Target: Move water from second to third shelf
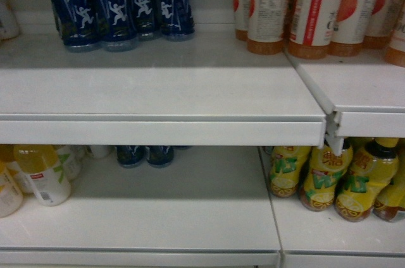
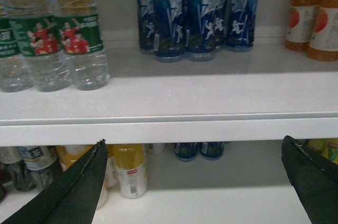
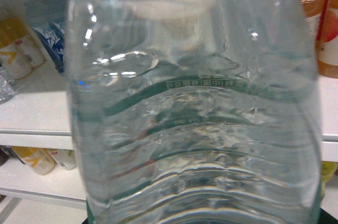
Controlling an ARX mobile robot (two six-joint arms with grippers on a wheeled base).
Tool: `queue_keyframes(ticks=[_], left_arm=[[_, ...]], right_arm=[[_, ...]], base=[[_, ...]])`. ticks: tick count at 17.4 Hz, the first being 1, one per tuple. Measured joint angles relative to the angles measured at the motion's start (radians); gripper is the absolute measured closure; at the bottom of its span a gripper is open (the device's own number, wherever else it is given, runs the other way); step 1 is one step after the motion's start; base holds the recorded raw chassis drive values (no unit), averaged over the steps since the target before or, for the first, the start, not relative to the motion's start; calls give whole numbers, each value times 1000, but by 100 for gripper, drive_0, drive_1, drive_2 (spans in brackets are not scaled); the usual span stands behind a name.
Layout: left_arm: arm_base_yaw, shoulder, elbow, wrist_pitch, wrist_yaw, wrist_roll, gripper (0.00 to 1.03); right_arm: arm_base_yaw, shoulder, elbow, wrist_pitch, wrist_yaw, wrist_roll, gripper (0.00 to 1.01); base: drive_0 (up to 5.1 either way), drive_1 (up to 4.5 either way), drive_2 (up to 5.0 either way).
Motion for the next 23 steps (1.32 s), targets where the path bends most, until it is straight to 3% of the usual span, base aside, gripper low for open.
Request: queue_keyframes(ticks=[23], left_arm=[[0, 0, 0, -1, 0, 0, 5]], right_arm=[[1, -3, 0, 1, -2, 0, 59]], base=[[-480, 231, 231]])
